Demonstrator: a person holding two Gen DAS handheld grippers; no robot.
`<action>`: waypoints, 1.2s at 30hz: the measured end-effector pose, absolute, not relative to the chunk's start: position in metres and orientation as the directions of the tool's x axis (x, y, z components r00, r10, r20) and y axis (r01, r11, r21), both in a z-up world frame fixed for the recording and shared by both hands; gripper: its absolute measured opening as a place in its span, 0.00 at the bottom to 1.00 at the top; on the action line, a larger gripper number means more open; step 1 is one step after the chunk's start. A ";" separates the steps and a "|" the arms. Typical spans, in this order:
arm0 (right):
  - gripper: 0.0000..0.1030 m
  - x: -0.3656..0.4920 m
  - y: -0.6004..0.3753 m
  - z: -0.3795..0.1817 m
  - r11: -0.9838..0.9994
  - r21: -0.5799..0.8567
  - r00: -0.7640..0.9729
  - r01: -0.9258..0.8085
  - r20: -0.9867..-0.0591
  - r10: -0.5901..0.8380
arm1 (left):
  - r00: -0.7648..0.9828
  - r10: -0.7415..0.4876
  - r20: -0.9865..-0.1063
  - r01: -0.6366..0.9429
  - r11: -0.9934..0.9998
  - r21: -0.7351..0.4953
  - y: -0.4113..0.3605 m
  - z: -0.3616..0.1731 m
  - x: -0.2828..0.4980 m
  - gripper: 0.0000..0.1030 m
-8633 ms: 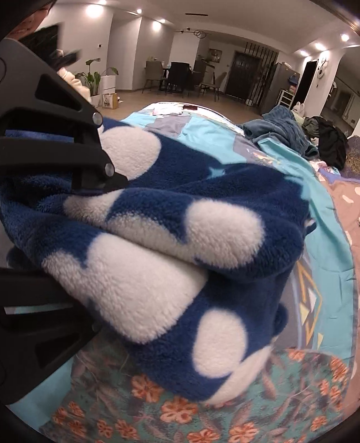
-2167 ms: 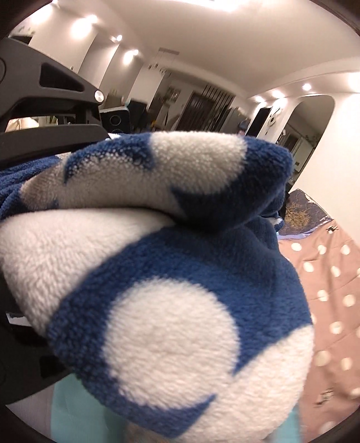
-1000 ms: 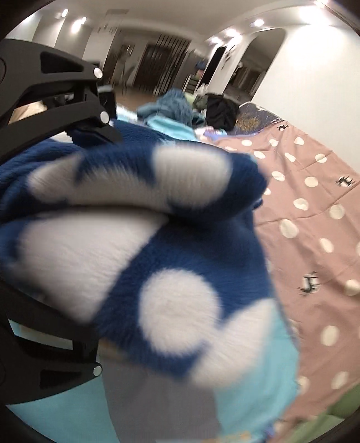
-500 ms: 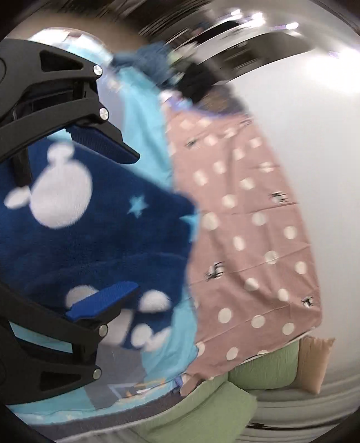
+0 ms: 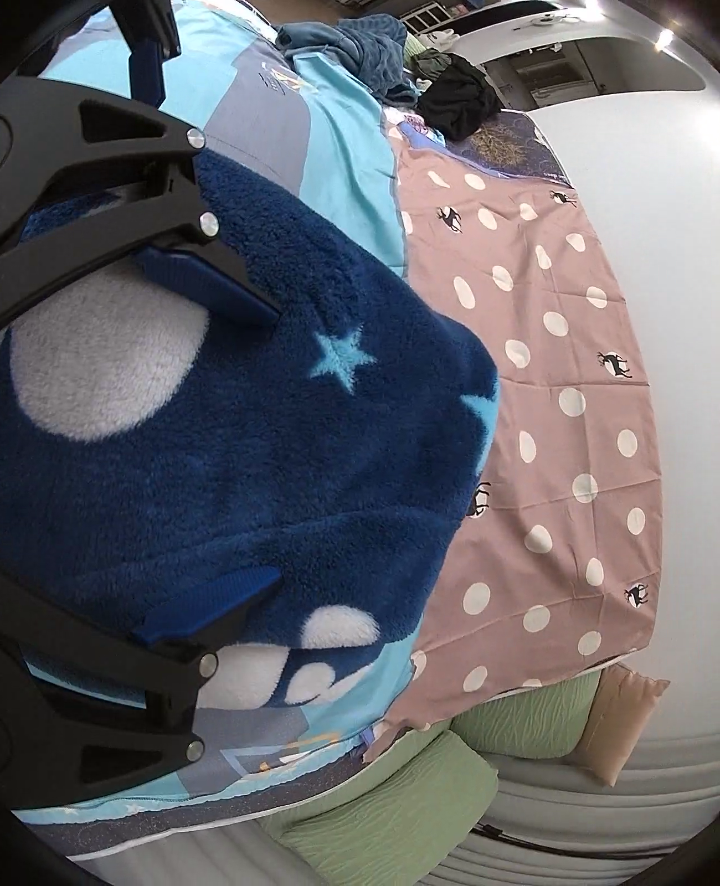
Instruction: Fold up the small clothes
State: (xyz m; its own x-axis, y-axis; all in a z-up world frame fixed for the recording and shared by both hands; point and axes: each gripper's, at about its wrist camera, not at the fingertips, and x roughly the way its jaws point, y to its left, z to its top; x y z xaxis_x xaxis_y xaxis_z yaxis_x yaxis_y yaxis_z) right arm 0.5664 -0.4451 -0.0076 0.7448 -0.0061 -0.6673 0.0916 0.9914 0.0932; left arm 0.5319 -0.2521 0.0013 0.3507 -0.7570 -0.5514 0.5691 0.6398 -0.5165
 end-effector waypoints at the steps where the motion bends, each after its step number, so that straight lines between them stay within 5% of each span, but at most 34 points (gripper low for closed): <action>1: 0.87 0.565 -0.445 -0.007 0.992 0.086 0.746 0.093 -0.666 -0.012 | 0.350 -0.755 -0.555 0.569 0.642 -0.514 -0.256 0.000 0.533 0.83; 8: 0.83 0.555 -0.453 0.019 0.989 0.081 0.741 0.126 -0.670 -0.040 | 0.364 -0.735 -0.572 0.577 0.660 -0.482 -0.250 0.001 0.514 0.83; 20: 0.91 0.394 -0.406 0.134 0.962 -0.003 0.850 0.273 -0.467 -0.243 | 0.626 -0.556 -0.547 0.532 0.817 -0.221 -0.205 0.072 0.423 0.95; 25: 0.98 0.316 -0.384 0.136 0.937 -0.076 0.845 0.341 -0.411 -0.342 | 0.745 -0.311 -0.590 0.377 0.926 -0.012 -0.191 0.081 0.364 0.99; 36: 0.98 0.198 -0.330 0.110 0.939 -0.033 0.856 0.343 -0.400 -0.327 | 0.769 -0.269 -0.580 0.321 0.947 -0.014 -0.150 0.070 0.256 0.99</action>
State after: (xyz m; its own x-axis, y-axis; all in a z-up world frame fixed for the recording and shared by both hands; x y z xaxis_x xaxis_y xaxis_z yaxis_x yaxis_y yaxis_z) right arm 0.1975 -0.3297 0.1103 0.8565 -0.3267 -0.3997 0.3428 0.9388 -0.0328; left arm 0.2557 -0.1495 0.0702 0.7687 -0.2693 -0.5801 0.3210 0.9470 -0.0143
